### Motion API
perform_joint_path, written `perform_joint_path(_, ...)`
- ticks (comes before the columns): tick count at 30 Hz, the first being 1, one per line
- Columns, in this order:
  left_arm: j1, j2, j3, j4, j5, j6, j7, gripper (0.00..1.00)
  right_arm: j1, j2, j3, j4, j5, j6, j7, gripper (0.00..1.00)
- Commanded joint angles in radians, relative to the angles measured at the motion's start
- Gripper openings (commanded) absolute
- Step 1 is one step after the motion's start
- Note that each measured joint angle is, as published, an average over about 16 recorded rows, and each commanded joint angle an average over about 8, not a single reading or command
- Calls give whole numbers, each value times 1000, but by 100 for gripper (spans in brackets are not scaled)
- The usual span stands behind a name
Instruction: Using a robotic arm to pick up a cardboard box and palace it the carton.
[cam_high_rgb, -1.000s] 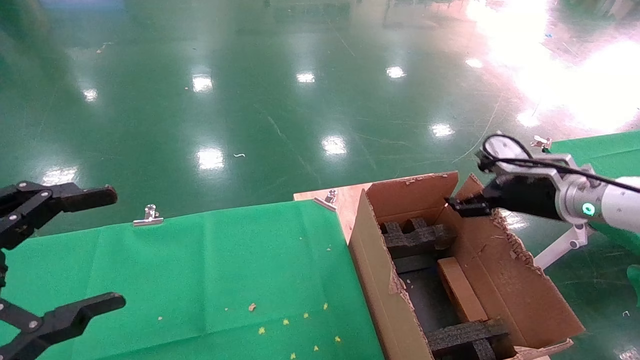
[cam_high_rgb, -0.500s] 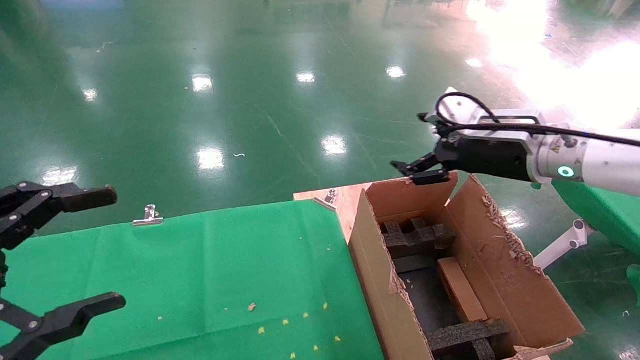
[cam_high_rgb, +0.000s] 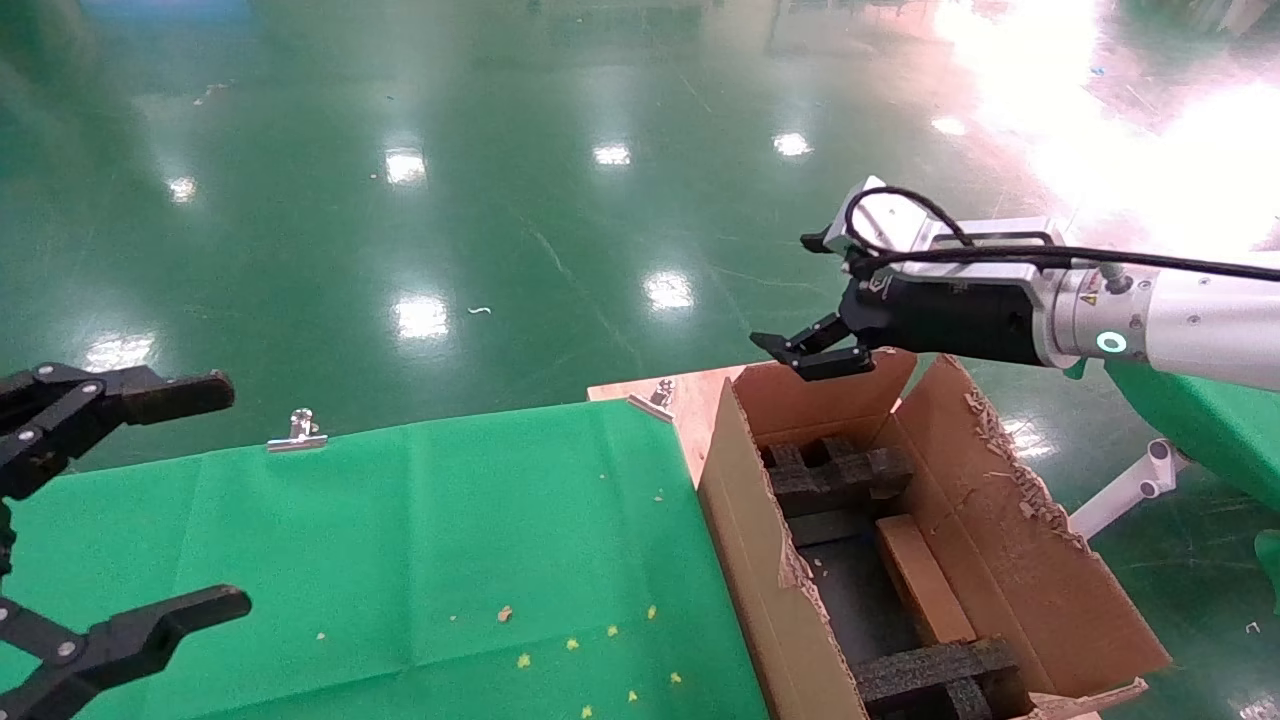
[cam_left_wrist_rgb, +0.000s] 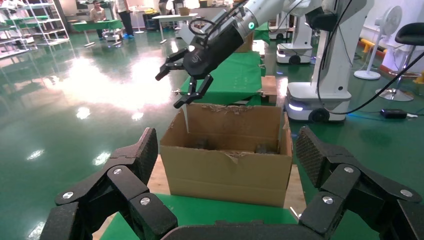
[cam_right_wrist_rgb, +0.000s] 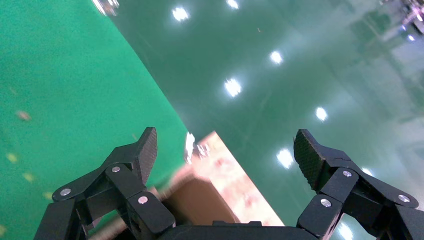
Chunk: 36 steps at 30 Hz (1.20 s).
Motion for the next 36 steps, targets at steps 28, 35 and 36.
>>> perform_joint_path(28,0,0,0,0,0,0,0,100,-399,-105,614,-29,124,-416,-60,100)
perform_joint_path(35,0,0,0,0,0,0,0,100,-511,-134,786,-38,159,-532,-77,100)
perform_joint_path(36,0,0,0,0,0,0,0,100,-527,-139,812,-39,164,-549,-79,100)
